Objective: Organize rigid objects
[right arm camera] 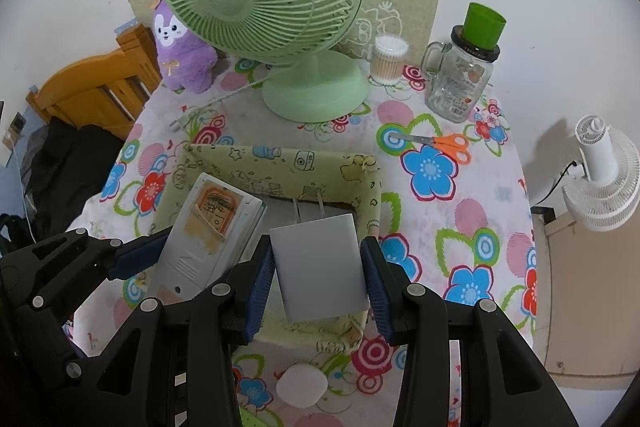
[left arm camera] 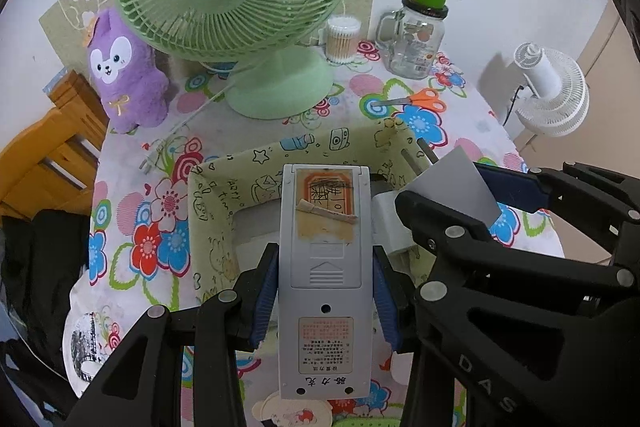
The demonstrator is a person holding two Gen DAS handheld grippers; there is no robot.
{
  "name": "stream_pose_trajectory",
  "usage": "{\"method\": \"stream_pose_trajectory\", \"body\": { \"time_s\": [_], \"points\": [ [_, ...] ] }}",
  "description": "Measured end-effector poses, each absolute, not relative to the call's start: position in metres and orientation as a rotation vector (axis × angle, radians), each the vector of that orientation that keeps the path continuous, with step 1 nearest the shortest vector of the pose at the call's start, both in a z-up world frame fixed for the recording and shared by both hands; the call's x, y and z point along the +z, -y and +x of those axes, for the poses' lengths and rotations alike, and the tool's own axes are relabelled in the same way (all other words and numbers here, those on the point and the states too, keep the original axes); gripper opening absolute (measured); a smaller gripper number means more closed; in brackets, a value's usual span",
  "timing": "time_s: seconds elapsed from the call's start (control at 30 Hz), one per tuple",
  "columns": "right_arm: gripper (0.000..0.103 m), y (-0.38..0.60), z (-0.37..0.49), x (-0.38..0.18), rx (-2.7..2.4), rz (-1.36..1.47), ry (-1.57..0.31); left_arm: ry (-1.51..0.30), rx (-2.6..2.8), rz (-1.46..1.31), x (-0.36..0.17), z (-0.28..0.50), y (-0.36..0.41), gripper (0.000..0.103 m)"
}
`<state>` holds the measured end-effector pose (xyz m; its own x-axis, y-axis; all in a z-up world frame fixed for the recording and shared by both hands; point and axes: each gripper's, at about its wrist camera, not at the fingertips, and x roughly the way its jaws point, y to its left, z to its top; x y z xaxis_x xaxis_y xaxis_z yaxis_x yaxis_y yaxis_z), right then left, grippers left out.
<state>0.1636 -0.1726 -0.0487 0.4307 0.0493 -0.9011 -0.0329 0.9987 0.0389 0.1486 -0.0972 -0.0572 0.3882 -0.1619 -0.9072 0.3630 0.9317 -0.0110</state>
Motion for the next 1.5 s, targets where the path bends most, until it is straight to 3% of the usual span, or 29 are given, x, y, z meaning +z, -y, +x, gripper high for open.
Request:
{"method": "stream_pose_trajectory", "body": {
  "time_s": [0.97,1.03,1.1,1.2,1.5],
  "points": [
    [0.043,0.177,0.204,-0.093,0.116,0.006,-1.203,-1.179,-0.212,0.043,-0.11,0.187,0.09,0.046],
    [0.043,0.178,0.206,-0.094,0.113,0.011,-1.206,-1.18,-0.206,0.046,-0.111,0.188,0.092,0.052],
    [0.043,0.18,0.206,-0.095,0.109,0.01,-1.207,-1.189,-0.212,0.046,-0.113,0.189,0.093,0.065],
    [0.043,0.181,0.206,-0.096,0.109,0.015,-1.215,-1.197,-0.224,0.057,-0.114,0.186,0.095,0.073],
    [0.043,0.178,0.195,-0.095,0.113,0.033,-1.222,-1.183,-0.216,0.153,-0.106,0.174,0.092,0.088]
  ]
}}
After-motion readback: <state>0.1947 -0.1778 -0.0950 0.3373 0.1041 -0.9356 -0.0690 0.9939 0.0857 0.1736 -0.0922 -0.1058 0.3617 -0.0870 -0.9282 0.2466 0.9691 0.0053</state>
